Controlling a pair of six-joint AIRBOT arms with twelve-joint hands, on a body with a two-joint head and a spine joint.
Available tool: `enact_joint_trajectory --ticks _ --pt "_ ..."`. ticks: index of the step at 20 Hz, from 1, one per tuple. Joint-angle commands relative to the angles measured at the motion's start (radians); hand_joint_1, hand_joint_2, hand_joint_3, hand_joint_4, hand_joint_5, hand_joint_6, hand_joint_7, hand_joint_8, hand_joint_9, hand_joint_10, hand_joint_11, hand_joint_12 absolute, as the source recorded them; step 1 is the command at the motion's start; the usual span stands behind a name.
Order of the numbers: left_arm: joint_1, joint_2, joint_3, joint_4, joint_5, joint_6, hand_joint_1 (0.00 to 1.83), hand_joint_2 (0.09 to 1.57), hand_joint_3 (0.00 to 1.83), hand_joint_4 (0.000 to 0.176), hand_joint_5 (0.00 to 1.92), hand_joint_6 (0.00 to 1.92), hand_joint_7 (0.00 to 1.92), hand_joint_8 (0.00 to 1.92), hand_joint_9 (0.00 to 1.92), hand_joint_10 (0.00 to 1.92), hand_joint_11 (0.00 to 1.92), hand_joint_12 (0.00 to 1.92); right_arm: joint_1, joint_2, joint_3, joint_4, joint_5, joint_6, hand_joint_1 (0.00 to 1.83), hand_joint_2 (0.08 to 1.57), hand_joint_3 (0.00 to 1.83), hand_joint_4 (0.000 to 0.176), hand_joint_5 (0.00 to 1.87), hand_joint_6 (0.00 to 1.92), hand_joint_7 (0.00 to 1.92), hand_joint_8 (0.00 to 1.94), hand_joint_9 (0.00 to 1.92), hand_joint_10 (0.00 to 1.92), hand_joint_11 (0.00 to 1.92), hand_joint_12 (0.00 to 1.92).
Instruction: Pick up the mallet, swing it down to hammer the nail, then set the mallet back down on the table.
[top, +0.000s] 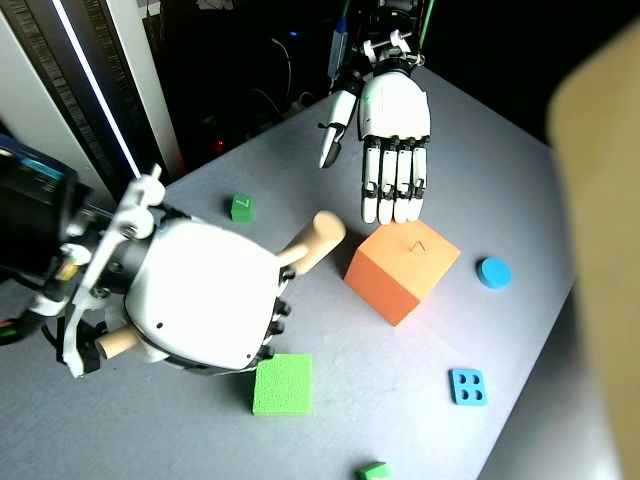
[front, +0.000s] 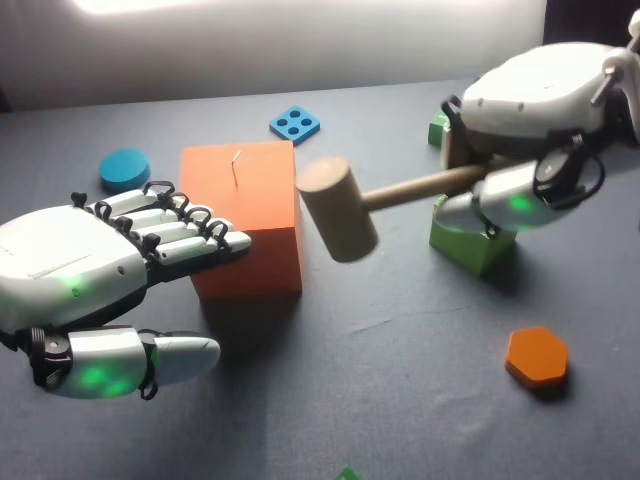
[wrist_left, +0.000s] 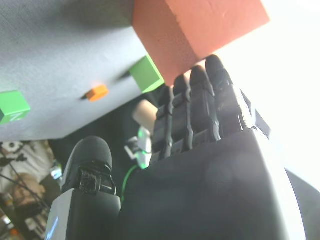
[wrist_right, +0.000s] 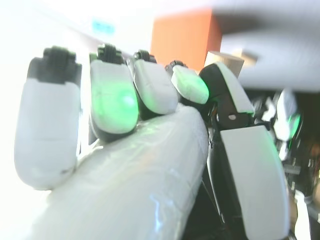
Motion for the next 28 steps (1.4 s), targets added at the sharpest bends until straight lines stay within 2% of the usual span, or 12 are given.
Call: enact_joint_trajectory --ticks 1,4,7,9,10,11,14,15,17,19,21,28 --pt "-0.009 -0.005 -0.004 0.001 -0.062 -0.007 0.0 1.34 0.0 0.0 0.15 0.0 0.21 0.0 0.2 0.0 0.0 0.51 0.022 0.001 0.014 -0.01 0.117 0.019 0.43 1.57 0.09 0.176 1.41 1.92 1.68 1.94 1.78 1.92 1.91 1.92" --pt "-0.009 -0.005 -0.004 0.001 -0.061 -0.007 0.0 1.35 0.0 0.0 0.14 0.0 0.19 0.0 0.16 0.0 0.0 0.42 0.024 -0.023 0.073 -0.01 0.258 -0.018 0.47 1.57 0.05 0.176 1.41 1.92 1.67 1.94 1.77 1.92 1.92 1.92" --pt "-0.009 -0.005 -0.002 0.001 -0.061 -0.007 0.0 1.34 0.0 0.0 0.15 0.0 0.21 0.01 0.21 0.01 0.0 0.53 0.024 -0.041 0.107 -0.009 0.342 -0.089 0.45 1.57 0.05 0.176 1.42 1.92 1.7 1.94 1.79 1.92 1.92 1.92" --pt "-0.008 -0.005 -0.002 0.001 -0.061 -0.007 0.0 1.34 0.0 0.0 0.18 0.01 0.23 0.01 0.23 0.01 0.0 0.57 -0.008 -0.04 0.115 0.318 0.449 -0.458 0.45 1.57 0.05 0.176 1.38 1.92 1.68 1.94 1.78 1.92 1.92 1.92" --pt "-0.008 -0.005 -0.002 0.001 -0.061 -0.007 0.0 1.33 0.0 0.0 0.17 0.0 0.22 0.0 0.21 0.0 0.0 0.55 -0.036 -0.041 0.115 0.552 0.533 -0.691 0.45 1.57 0.05 0.176 1.38 1.92 1.67 1.94 1.78 1.92 1.92 1.92" --pt "-0.009 -0.005 -0.002 0.001 -0.061 -0.007 0.0 1.33 0.0 0.0 0.19 0.01 0.23 0.01 0.23 0.01 0.0 0.57 -0.054 -0.045 0.115 0.683 0.565 -0.807 0.47 1.57 0.04 0.176 1.36 1.92 1.66 1.94 1.76 1.92 1.92 1.92" --pt "-0.008 -0.005 0.0 0.001 -0.058 -0.006 0.0 1.34 0.0 0.0 0.15 0.0 0.21 0.0 0.2 0.0 0.0 0.52 -0.06 -0.061 0.11 0.927 0.489 -0.975 0.47 1.57 0.02 0.176 1.37 1.92 1.66 1.94 1.76 1.92 1.91 1.92" --pt "-0.008 -0.006 0.001 0.001 -0.058 -0.006 0.0 1.34 0.0 0.0 0.15 0.0 0.21 0.0 0.2 0.0 0.0 0.52 -0.059 -0.065 0.099 1.047 0.489 -1.078 0.48 1.57 0.02 0.176 1.37 1.92 1.66 1.94 1.76 1.92 1.92 1.92" --pt "-0.007 -0.007 0.003 0.001 -0.058 -0.006 0.0 1.34 0.0 0.0 0.16 0.0 0.22 0.0 0.21 0.0 0.0 0.56 -0.059 -0.084 0.074 1.301 0.542 -1.38 0.47 1.57 0.02 0.176 1.36 1.92 1.66 1.94 1.76 1.92 1.92 1.92" --pt "-0.007 -0.007 0.004 0.001 -0.058 -0.006 0.0 1.34 0.0 0.0 0.15 0.0 0.21 0.0 0.2 0.0 0.0 0.54 -0.064 -0.114 0.054 1.491 0.627 -1.614 0.48 1.57 0.03 0.176 1.34 1.92 1.63 1.94 1.74 1.92 1.9 1.92" --pt "-0.007 -0.008 0.004 0.001 -0.057 -0.006 0.0 1.34 0.0 0.0 0.17 0.01 0.22 0.01 0.21 0.0 0.0 0.58 -0.063 -0.135 0.046 1.579 0.671 -1.706 0.54 1.55 0.01 0.176 1.35 1.92 1.64 1.94 1.74 1.92 1.91 1.92" --pt "-0.01 -0.011 0.006 0.001 -0.056 -0.006 0.0 1.35 0.0 0.0 0.16 0.01 0.21 0.01 0.21 0.01 0.0 0.54 -0.051 -0.24 0.079 1.603 0.758 -1.754 0.54 1.56 0.02 0.176 1.39 1.92 1.65 1.94 1.76 1.92 1.92 1.92"
